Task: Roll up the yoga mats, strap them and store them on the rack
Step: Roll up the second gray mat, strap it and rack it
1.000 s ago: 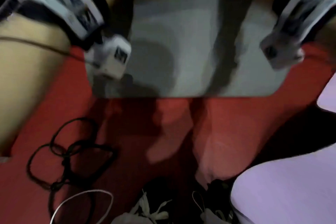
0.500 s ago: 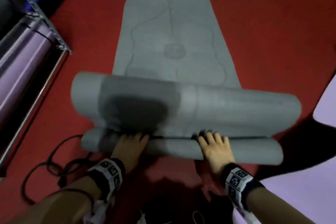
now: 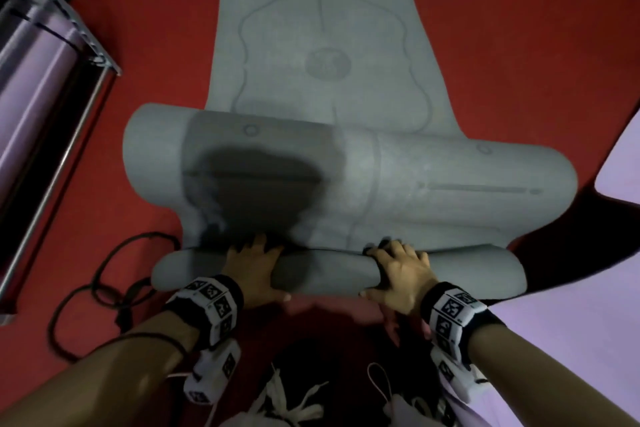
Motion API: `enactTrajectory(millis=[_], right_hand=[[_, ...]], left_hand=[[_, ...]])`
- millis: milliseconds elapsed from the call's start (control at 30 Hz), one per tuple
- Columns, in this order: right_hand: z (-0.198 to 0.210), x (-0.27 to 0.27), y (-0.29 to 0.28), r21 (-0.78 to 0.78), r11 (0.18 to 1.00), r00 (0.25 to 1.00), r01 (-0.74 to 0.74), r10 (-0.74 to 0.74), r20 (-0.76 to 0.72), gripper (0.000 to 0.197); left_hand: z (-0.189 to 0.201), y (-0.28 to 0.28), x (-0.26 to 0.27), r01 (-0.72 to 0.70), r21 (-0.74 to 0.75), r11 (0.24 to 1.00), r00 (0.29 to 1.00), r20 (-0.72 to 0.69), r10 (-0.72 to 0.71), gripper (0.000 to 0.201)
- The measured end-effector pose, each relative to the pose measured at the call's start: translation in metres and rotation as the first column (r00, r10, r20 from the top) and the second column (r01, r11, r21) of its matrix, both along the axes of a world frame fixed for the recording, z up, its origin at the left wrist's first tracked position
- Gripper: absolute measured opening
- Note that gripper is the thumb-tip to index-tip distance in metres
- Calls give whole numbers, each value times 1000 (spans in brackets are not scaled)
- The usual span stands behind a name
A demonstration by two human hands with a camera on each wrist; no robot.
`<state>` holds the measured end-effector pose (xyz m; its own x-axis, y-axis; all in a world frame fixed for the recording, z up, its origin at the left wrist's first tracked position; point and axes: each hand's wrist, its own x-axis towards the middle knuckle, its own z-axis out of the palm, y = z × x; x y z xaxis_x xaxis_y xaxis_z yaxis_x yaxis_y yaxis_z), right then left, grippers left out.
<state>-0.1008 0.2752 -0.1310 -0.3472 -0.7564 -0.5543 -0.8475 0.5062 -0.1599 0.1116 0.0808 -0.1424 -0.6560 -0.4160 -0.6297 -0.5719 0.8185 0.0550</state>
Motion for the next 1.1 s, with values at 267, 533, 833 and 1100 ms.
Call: enactTrajectory(millis=[267, 533, 833, 1100], right_hand=[[2, 16, 2, -95, 991, 994, -92, 86, -67, 71], [2, 26, 19, -167, 984, 998, -61, 61, -2, 54], [-12, 21, 15, -3, 996, 996, -92, 92, 18, 72], [-17, 28, 21, -26, 998, 998, -53, 52, -41, 77]], left_hand=[[-12, 27, 24, 79, -137, 987, 973, -204, -107, 82], [-12, 63, 27, 199, -348, 916, 739, -561, -373, 69], [-16, 70, -3, 325, -58, 944, 910, -250, -329, 79], [-9, 63, -22, 262, 18, 965, 954, -158, -256, 61]])
